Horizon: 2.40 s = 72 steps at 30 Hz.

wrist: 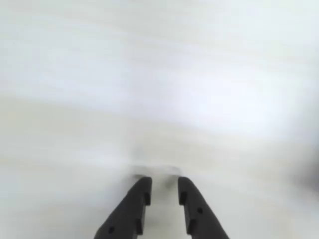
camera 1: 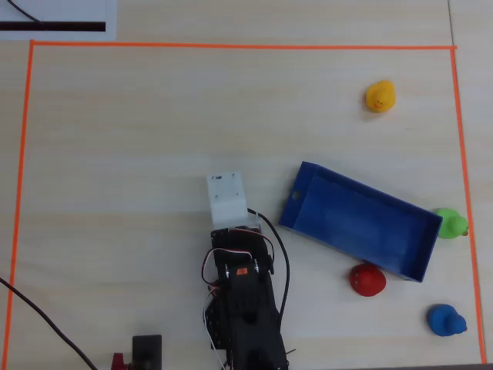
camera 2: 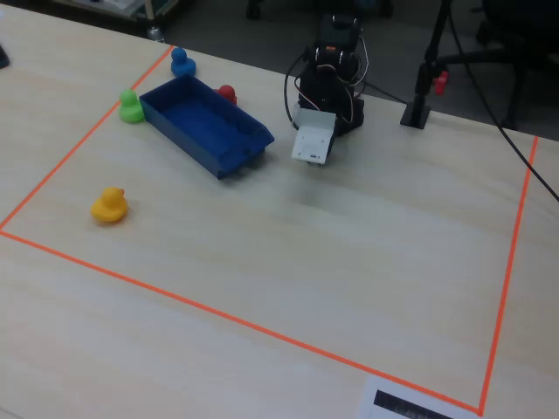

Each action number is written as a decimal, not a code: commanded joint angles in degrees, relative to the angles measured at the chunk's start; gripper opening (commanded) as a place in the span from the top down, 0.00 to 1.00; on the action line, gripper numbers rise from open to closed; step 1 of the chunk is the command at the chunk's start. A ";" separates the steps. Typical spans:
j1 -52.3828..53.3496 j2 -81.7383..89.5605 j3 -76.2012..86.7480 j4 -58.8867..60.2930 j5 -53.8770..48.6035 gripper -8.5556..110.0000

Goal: Grasp yellow duck and put it into box.

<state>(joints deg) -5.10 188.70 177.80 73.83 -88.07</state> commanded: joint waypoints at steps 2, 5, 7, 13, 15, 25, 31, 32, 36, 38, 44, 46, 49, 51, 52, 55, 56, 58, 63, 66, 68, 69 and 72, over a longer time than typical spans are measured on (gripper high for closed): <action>0.09 -4.13 -4.83 -11.95 1.14 0.89; -0.70 -9.32 -9.67 -18.46 3.78 0.88; -1.41 -14.15 -13.89 -22.24 5.71 0.88; -0.88 -28.30 -29.09 -30.15 11.60 0.85; 0.88 -33.66 -34.72 -33.05 13.36 0.83; 18.28 -56.78 -57.66 -31.03 12.04 0.54; 28.48 -63.81 -59.33 -34.45 4.39 0.45; 29.36 -65.39 -59.94 -35.68 4.39 0.44; 30.94 -73.04 -66.88 -34.19 3.69 0.38; 31.64 -77.26 -71.28 -32.70 2.37 0.38; 35.33 -88.59 -82.44 -32.78 6.68 0.51; 36.83 -91.85 -84.81 -35.95 8.44 0.51; 39.02 -97.12 -89.65 -39.37 10.55 0.49; 40.34 -100.72 -93.60 -40.25 10.90 0.47; 40.87 -102.48 -95.36 -40.52 10.90 0.46; 42.36 -107.67 -100.37 -40.87 10.90 0.45; 42.80 -109.42 -102.04 -40.96 10.90 0.45; 43.59 -112.94 -105.73 -40.52 10.90 0.44; 45.18 -121.11 -113.47 -39.11 10.90 0.44; 46.05 -125.42 -117.07 -39.02 10.90 0.44; 46.49 -128.06 -119.09 -39.02 10.90 0.43; 46.67 -129.37 -119.97 -39.02 10.72 0.43; 47.11 -132.80 -122.26 -39.02 10.37 0.43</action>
<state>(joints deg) 41.66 56.51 60.47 34.72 -77.43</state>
